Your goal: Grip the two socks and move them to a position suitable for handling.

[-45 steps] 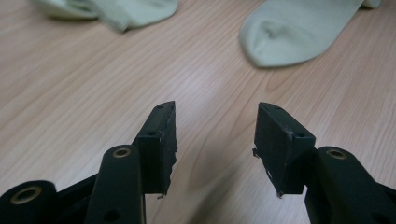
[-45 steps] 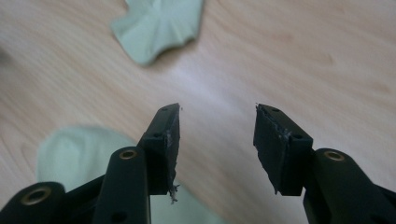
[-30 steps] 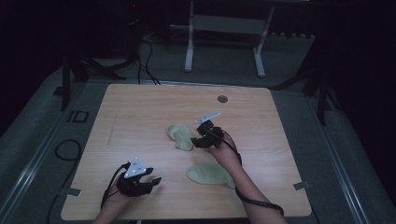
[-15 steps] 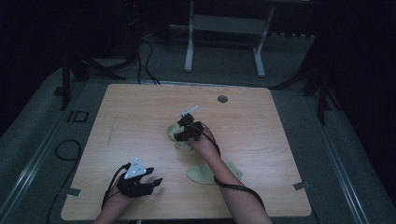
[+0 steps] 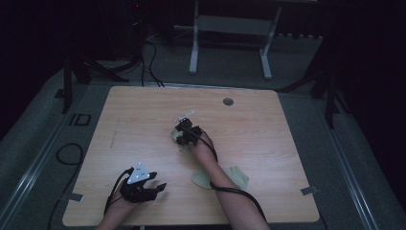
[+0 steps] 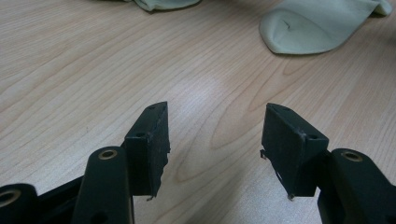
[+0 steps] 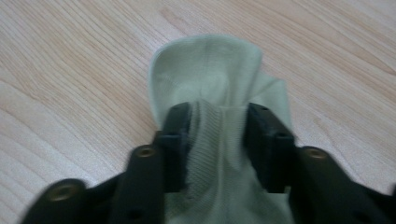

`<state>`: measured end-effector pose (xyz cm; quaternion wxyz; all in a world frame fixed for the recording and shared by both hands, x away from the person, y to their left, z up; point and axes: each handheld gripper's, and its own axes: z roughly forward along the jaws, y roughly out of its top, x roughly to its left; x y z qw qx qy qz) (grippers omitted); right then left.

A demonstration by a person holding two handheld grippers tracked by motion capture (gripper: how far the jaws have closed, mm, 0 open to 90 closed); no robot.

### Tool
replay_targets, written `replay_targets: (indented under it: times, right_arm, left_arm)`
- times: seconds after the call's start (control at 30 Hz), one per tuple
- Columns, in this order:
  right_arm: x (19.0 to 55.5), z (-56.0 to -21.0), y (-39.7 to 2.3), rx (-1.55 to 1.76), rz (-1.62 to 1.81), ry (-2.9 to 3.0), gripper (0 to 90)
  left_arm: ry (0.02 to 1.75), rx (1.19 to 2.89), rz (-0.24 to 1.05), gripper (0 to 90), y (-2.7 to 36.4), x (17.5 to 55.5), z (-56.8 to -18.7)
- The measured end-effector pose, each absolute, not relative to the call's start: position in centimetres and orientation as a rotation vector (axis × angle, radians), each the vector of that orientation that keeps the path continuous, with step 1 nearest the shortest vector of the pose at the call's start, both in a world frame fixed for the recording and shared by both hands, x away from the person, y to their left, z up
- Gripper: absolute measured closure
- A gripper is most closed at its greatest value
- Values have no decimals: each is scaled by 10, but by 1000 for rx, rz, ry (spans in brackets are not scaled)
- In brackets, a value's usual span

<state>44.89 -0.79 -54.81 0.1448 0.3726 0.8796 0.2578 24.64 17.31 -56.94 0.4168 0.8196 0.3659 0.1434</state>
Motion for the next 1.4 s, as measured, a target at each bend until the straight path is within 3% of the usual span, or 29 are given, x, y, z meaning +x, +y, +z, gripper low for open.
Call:
replay_targets:
  times: [0.07, 0.2, 0.63, 1.1, 1.4]
  right_arm:
    - [447, -548, -8, 1066, 738, 2526, 743]
    - [449, -545, -9, 1084, 730, 2535, 790]
    - [441, -508, -41, 1064, 755, 2518, 792]
    - [418, -479, -108, 1108, 815, 2453, 791]
    - [399, -485, -132, 1097, 802, 2460, 791]
  left_arm:
    - [915, 2060, 358, 414, 173, 246, -569]
    - [914, 2061, 355, 413, 173, 247, -570]
    - [906, 2059, 336, 403, 174, 247, -571]
    - [922, 2059, 345, 403, 173, 248, -571]
    - [910, 2055, 350, 404, 172, 248, -570]
